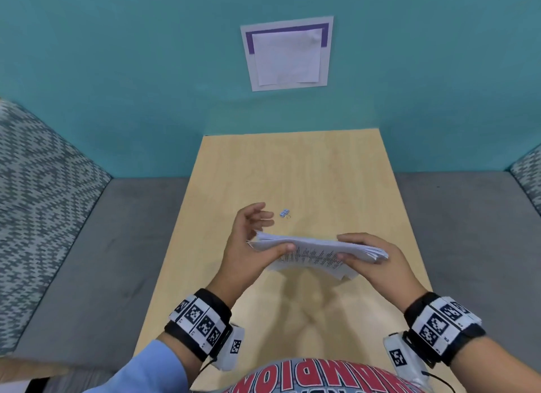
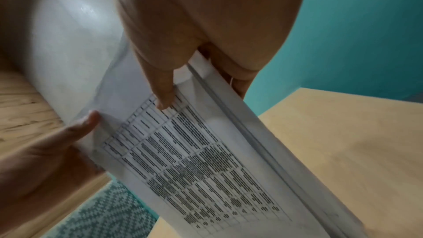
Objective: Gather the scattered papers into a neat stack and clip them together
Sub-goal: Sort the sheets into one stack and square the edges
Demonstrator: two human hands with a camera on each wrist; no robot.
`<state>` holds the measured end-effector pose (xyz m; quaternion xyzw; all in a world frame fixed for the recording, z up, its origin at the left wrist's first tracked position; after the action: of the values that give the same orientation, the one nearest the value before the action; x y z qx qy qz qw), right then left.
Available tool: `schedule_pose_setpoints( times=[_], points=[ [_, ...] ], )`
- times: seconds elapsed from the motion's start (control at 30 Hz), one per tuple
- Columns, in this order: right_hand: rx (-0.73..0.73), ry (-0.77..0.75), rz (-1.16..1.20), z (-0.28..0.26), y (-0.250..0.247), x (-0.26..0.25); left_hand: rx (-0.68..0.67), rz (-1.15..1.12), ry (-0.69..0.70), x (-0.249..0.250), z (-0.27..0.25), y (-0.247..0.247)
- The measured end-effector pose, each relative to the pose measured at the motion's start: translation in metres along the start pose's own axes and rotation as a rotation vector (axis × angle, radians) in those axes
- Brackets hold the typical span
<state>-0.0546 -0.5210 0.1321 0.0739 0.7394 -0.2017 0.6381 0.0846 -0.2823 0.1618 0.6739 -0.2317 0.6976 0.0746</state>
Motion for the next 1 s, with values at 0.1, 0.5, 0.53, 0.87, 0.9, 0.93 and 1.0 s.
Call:
schedule_pose_setpoints(
  times=[0.1,0.5,0.53,0.87,0.9,0.93,1.0],
  points=[
    [0.000,0.001,0.032,0.003,0.000,0.004,0.002,0.260,0.207,0.035,0.004,-0.004],
    [-0.034,-0.080,-0.131,0.003,0.007,-0.018,-0.529,1.370,0.177,0.051,0.009,0.064],
    [0.023,-0.048,-0.181,0.005,-0.010,-0.008,-0.508,1.296,0.147,0.052,0.014,0.051],
    [-0.048,0.138,0.163,-0.001,-0.053,-0.016,-0.209,0.021,-0.219,0.032,0.007,-0.049],
    [-0.040,0.076,0.149,0.001,-0.053,-0.035,-0.162,-0.011,-0.197,0.033,0.008,-0.052],
    [-0.011,0.022,0.155,0.003,-0.055,-0.051,-0.129,-0.035,-0.168,0.033,0.009,-0.055],
    [0.050,-0.035,0.171,0.003,-0.060,-0.065,-0.091,-0.066,-0.131,0.024,0.012,-0.061]
  ],
)
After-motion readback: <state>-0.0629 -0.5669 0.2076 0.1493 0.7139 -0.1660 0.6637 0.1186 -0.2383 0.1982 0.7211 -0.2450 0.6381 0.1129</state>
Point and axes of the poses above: each hand's wrist, its own z-axis towards the middle knuckle, its own y-axis out of the palm, x = y × z, the point moved 10 cm from there along z, towards the middle knuckle, and after that the axes turned 2 degrees about z, right-handed, at the moved point
